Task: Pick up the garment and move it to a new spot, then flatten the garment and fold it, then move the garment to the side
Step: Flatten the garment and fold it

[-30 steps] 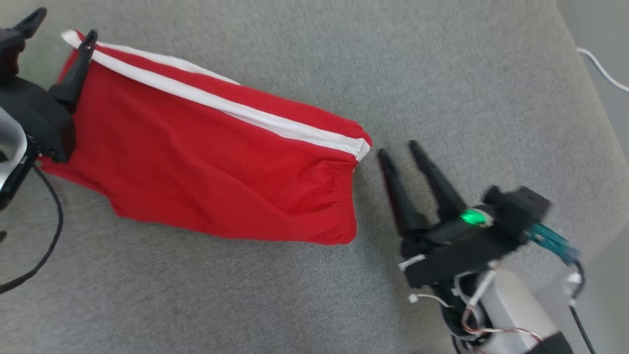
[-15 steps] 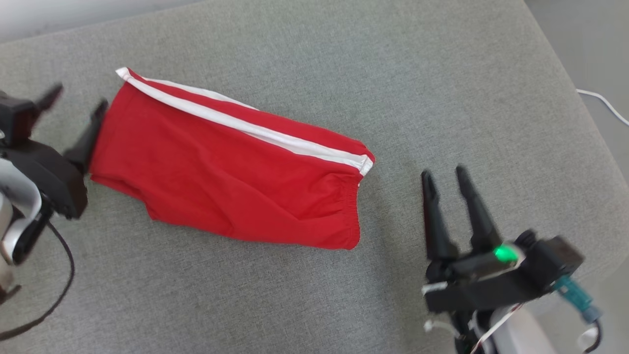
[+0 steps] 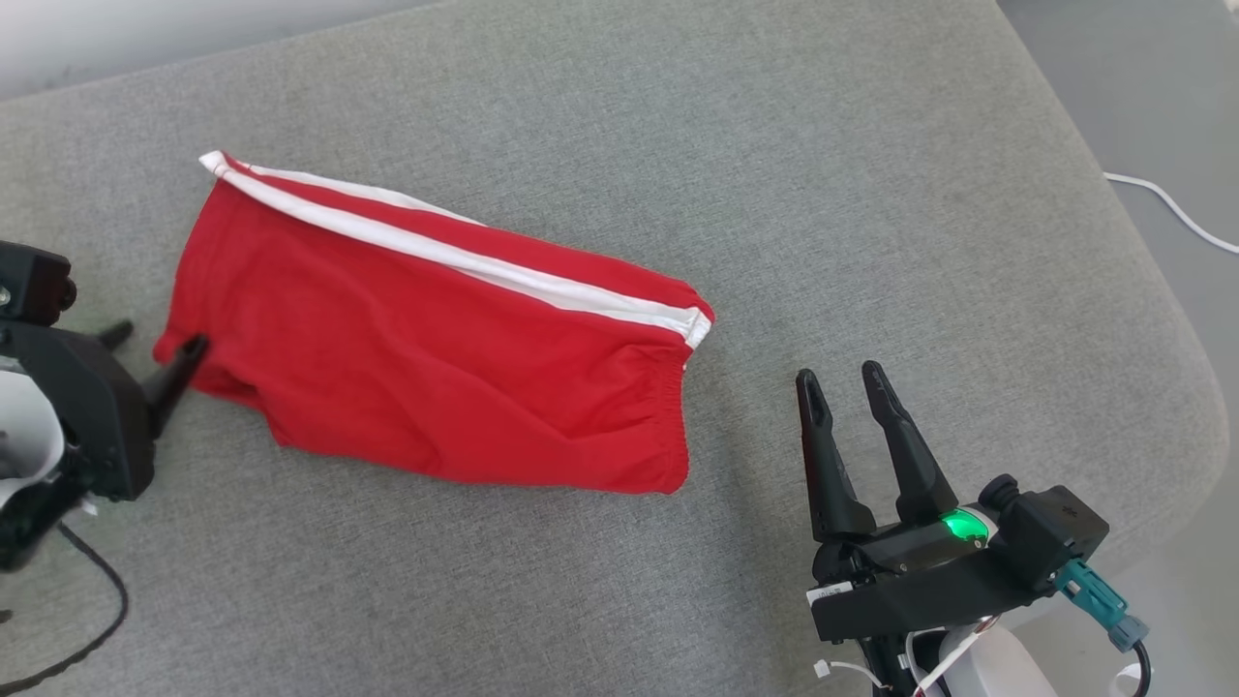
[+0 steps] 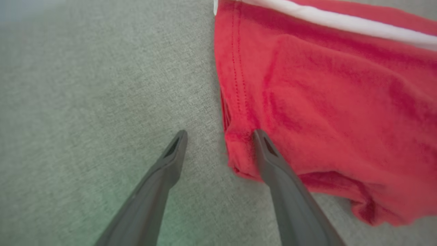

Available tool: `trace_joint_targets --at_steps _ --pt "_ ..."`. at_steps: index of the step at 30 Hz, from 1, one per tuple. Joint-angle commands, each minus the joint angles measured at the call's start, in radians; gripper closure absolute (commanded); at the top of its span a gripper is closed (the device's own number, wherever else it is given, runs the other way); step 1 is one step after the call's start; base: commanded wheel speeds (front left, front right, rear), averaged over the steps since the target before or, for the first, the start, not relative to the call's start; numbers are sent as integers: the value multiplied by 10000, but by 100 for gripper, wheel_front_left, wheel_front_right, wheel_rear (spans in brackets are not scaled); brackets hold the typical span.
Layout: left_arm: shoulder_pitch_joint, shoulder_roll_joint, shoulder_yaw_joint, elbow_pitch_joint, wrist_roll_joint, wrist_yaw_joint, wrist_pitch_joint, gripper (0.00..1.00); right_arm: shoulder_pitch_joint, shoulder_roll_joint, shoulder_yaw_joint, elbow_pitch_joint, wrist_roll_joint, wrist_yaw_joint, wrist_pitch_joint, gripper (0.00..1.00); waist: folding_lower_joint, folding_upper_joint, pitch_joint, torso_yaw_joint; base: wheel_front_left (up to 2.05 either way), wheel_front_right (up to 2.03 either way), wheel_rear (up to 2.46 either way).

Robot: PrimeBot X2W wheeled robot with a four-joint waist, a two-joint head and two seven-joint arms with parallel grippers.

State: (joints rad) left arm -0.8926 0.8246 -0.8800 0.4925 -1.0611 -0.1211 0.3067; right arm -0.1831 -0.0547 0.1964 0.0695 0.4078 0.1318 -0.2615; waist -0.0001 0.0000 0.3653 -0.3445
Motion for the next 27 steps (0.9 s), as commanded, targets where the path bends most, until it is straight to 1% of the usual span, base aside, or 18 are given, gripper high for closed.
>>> trace_joint_targets --at_steps 1,4,5,6,7,10,14,20,23,27 --pt "348 -126 -13 -175 -419 109 447 0 5 45 -41 2 -21 -23 -49 0 1 0 -29 -22 0 0 0" --pt "496 11 -161 -589 -476 303 906 0 65 50 -92 43 -89 -23 -47 0 1 0 -111 -8 0 0 0" --pt "559 12 -181 -732 -582 352 1023 51 76 52 -102 52 -122 -23 -48 0 1 0 -138 5 0 0 0" --pt "605 -12 -205 -882 -643 369 1087 84 63 54 -88 58 -169 -23 -48 0 1 0 -183 25 0 0 0" --pt "642 15 -212 -1024 -633 399 1097 100 34 56 -50 54 -192 -23 -48 0 1 0 -221 40 0 0 0" --pt "668 92 -210 -1317 -369 541 781 100 -9 54 -61 72 -257 -23 -48 0 1 0 -400 146 0 0 0" --pt "823 0 -140 -1563 -111 680 144 100 70 46 -164 189 -407 -23 -48 0 1 0 -726 428 0 0 0" --pt "1445 -171 -40 -2026 -28 968 -910 100 314 -32 -452 371 -694 -23 -49 0 1 0 -1215 1073 0 0 0" --pt "1955 -357 -23 -2262 -89 1229 -1476 100 519 -137 -628 656 -853 -25 -49 0 1 0 -1456 1452 0 0 0" --pt "2741 -600 -14 -2711 -160 1677 -2229 100 851 -198 -904 796 -1434 -23 -49 0 1 0 -1720 1960 0 0 0"
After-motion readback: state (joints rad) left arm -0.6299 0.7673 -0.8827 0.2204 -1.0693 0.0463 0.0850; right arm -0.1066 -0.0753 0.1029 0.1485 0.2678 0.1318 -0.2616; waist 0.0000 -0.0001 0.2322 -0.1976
